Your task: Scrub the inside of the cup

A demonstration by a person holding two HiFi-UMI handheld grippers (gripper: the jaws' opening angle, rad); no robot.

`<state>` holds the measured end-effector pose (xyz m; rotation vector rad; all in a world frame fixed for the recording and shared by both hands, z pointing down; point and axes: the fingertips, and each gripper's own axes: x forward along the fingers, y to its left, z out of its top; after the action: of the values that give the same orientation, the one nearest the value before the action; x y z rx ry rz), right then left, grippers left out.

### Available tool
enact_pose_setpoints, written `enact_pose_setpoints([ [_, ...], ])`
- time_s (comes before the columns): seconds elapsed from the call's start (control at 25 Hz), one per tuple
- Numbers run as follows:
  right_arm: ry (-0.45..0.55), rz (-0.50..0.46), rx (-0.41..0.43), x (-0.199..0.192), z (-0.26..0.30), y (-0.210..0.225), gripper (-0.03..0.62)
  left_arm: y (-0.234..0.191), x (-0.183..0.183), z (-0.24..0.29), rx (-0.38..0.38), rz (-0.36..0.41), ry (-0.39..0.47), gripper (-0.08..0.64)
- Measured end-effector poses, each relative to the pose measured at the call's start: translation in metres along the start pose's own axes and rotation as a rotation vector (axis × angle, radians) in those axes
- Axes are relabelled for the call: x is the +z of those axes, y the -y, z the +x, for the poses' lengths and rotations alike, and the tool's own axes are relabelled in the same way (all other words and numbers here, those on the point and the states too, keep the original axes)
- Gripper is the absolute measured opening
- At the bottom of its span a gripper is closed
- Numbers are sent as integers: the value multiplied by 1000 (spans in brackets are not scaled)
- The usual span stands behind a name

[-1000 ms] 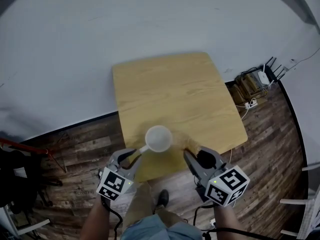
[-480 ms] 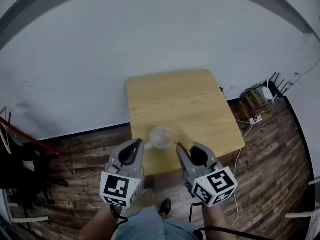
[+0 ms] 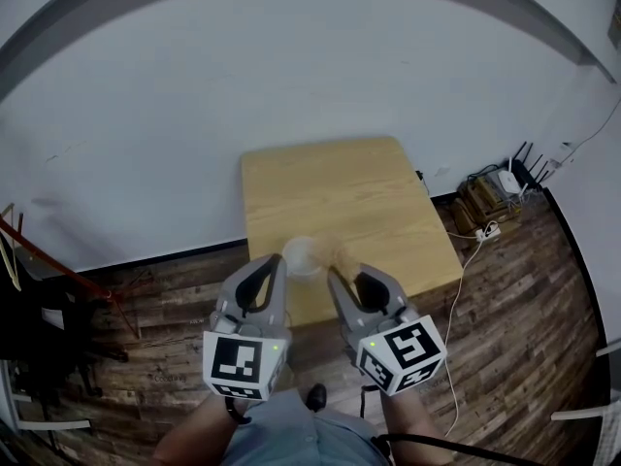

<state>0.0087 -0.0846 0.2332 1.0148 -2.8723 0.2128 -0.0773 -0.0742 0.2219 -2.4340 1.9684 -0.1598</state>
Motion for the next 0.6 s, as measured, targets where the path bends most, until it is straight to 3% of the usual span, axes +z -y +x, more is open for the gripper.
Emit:
enact_pose_setpoints([
  [0.48, 1, -16, 8, 3, -2, 0, 72, 12, 2, -2, 1, -16, -5, 21],
  [0.6, 0, -16, 7, 2, -1, 4, 72, 10, 1, 0, -7, 22, 3, 20],
])
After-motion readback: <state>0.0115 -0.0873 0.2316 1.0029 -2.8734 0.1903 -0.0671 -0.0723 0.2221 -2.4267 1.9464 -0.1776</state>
